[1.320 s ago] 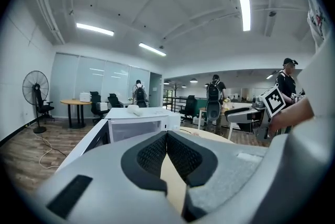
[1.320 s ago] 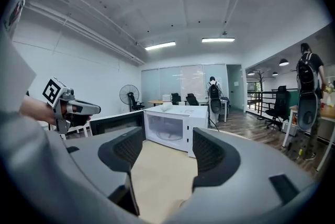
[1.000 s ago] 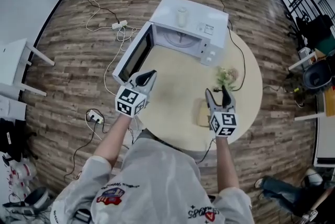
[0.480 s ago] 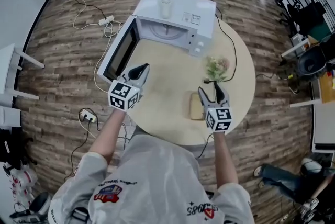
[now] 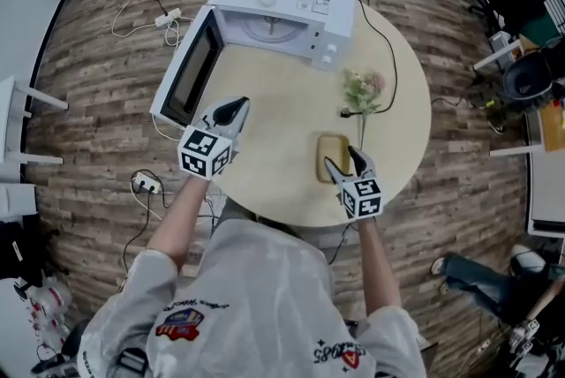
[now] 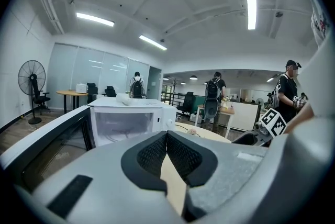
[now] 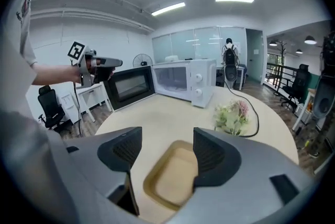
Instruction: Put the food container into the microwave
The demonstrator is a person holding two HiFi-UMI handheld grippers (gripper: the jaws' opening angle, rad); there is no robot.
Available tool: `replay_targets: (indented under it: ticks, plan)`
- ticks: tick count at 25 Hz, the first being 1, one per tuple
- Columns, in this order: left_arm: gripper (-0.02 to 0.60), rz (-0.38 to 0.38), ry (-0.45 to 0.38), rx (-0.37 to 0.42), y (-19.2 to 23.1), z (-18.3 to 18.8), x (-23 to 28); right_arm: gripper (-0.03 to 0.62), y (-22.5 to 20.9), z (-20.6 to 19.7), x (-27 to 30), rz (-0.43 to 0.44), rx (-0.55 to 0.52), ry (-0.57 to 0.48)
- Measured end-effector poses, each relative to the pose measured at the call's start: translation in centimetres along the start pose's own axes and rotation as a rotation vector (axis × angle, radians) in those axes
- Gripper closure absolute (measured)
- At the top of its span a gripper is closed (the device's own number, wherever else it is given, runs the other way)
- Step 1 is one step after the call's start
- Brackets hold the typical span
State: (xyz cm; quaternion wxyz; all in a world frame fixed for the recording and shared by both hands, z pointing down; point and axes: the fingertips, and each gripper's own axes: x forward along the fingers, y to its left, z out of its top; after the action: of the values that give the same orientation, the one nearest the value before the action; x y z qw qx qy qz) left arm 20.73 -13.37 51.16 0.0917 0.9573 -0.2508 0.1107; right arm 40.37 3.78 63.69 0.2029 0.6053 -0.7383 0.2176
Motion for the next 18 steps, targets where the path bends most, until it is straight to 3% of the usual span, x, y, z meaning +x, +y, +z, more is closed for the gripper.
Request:
replay_targets:
  ticks: [11,18]
  plan:
    - [0.577,-0.006,0.031,-0.018,-0.7,-2.2,0.0,0.31,0.9,-9.1,0.5,0.061,-0.037,0.228]
    - [0.577,0.009,0.037,-0.029,-0.3,-2.8,-0.5,0.302,2.1,-13.3,0.5,0.118,-0.155,0.373]
